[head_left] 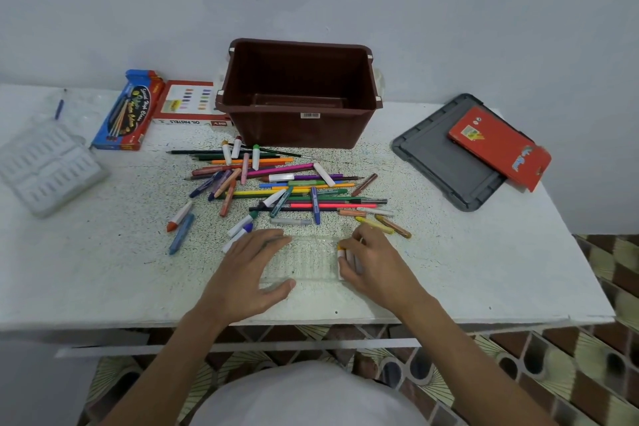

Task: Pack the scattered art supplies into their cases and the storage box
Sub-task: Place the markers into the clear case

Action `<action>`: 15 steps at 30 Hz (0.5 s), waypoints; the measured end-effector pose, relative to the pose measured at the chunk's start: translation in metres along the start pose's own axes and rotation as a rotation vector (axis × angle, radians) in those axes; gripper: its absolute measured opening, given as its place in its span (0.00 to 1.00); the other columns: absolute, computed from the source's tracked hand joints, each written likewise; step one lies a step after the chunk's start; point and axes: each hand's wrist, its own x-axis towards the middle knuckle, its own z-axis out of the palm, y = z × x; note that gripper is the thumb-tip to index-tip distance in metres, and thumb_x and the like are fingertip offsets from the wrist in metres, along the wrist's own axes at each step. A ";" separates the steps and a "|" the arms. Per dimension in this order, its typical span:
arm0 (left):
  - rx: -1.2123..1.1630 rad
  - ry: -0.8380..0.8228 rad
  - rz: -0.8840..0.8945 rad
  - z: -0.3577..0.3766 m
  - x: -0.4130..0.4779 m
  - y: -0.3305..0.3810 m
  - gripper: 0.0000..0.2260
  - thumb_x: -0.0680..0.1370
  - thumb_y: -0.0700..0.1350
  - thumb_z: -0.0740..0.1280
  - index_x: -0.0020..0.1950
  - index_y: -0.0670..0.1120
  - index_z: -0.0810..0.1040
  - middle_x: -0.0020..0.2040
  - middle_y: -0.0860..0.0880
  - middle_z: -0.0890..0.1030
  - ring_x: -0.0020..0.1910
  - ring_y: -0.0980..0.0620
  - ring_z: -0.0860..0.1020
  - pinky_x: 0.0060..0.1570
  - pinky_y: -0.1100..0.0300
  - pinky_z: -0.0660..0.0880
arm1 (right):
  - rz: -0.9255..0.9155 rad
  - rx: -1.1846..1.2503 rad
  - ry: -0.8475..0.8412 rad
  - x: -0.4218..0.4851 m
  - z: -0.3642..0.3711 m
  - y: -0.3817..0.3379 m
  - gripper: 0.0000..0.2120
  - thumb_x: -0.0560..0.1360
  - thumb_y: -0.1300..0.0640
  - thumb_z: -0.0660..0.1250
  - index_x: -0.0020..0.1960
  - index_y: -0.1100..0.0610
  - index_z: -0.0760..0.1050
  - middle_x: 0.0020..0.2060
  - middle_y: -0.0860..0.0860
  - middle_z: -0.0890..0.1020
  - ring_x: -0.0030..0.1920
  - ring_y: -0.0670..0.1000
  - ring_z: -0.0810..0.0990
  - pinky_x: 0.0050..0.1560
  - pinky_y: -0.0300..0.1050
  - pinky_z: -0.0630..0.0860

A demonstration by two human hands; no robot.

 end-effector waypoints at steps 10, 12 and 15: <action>0.004 -0.003 0.004 -0.001 0.000 0.001 0.29 0.75 0.63 0.65 0.73 0.53 0.68 0.70 0.57 0.67 0.70 0.57 0.65 0.68 0.59 0.59 | 0.110 0.094 0.025 0.024 -0.011 0.007 0.09 0.78 0.55 0.67 0.53 0.59 0.81 0.47 0.51 0.80 0.35 0.48 0.74 0.35 0.43 0.72; 0.008 -0.005 0.003 -0.001 0.000 0.001 0.29 0.75 0.63 0.65 0.73 0.53 0.68 0.70 0.57 0.67 0.70 0.57 0.65 0.68 0.59 0.59 | 0.129 0.093 0.037 0.037 -0.013 0.009 0.09 0.78 0.56 0.67 0.53 0.60 0.81 0.46 0.53 0.80 0.34 0.48 0.74 0.35 0.44 0.73; 0.010 -0.010 0.002 -0.002 0.000 0.001 0.29 0.75 0.64 0.65 0.73 0.54 0.67 0.70 0.57 0.67 0.70 0.57 0.64 0.68 0.60 0.59 | 0.143 0.068 0.045 0.061 -0.012 0.007 0.07 0.78 0.58 0.65 0.50 0.60 0.81 0.42 0.53 0.79 0.37 0.52 0.77 0.35 0.47 0.75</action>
